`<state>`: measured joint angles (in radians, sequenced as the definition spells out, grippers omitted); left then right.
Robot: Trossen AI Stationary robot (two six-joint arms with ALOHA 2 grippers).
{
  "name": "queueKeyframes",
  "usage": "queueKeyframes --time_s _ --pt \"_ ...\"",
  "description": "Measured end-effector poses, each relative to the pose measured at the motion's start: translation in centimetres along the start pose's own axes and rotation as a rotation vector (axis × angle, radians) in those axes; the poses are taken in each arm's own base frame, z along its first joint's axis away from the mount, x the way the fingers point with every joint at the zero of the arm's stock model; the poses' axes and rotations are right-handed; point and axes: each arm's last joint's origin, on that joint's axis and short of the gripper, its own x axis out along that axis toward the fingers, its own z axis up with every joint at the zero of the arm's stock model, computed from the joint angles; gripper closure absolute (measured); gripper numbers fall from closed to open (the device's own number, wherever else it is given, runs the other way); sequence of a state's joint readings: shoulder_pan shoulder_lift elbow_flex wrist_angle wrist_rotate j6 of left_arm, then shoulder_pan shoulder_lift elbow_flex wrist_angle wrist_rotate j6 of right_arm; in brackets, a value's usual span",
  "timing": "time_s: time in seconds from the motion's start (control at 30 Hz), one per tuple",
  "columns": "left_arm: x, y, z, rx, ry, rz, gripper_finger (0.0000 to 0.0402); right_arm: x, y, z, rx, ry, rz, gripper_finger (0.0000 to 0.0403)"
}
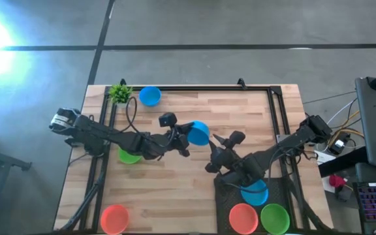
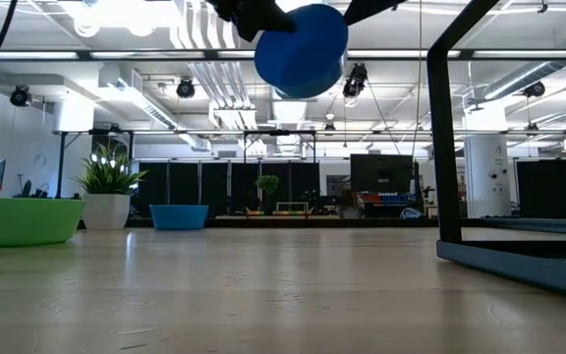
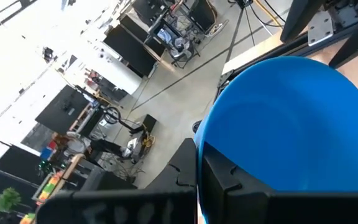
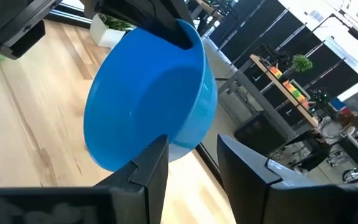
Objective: Pick & Place Mini bowls
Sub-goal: Stack the bottom blue bowl on the blue bowl on the shelf
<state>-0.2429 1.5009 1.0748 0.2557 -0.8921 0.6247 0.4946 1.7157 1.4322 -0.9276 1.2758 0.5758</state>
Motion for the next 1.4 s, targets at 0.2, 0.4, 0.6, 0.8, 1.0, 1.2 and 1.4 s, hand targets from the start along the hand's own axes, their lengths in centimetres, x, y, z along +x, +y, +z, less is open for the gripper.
queueKeyframes --time_s 0.2,0.4,0.6,0.8,1.0,1.2,1.4 --pt "0.0 0.1 0.0 0.034 -0.003 0.002 0.0401 0.0 0.0 0.0 -0.01 0.0 0.001 0.0273" --pt "0.4 0.3 -0.1 0.091 -0.001 0.006 0.0401 -0.1 0.0 0.0 -0.037 -0.001 0.002 0.0278" --pt "0.8 0.6 -0.4 0.145 0.016 0.02 0.0401 -0.1 0.1 0.0 -0.052 0.011 0.024 0.0275" --pt "0.9 0.7 -0.2 0.126 -0.026 -0.013 0.0401 -0.1 0.1 0.0 -0.049 0.01 0.026 0.0277" --pt "0.8 0.4 0.0 0.108 -0.079 -0.075 0.0401 0.0 0.1 0.2 -0.029 0.007 0.027 0.0278" --pt "0.1 -0.1 0.3 0.111 -0.093 -0.087 0.0401 0.3 0.0 0.2 0.013 0.014 0.025 0.0278" --pt "-1.0 -0.8 0.9 0.127 -0.119 -0.109 0.0401 0.6 -0.1 0.3 0.038 0.024 0.021 0.0278"
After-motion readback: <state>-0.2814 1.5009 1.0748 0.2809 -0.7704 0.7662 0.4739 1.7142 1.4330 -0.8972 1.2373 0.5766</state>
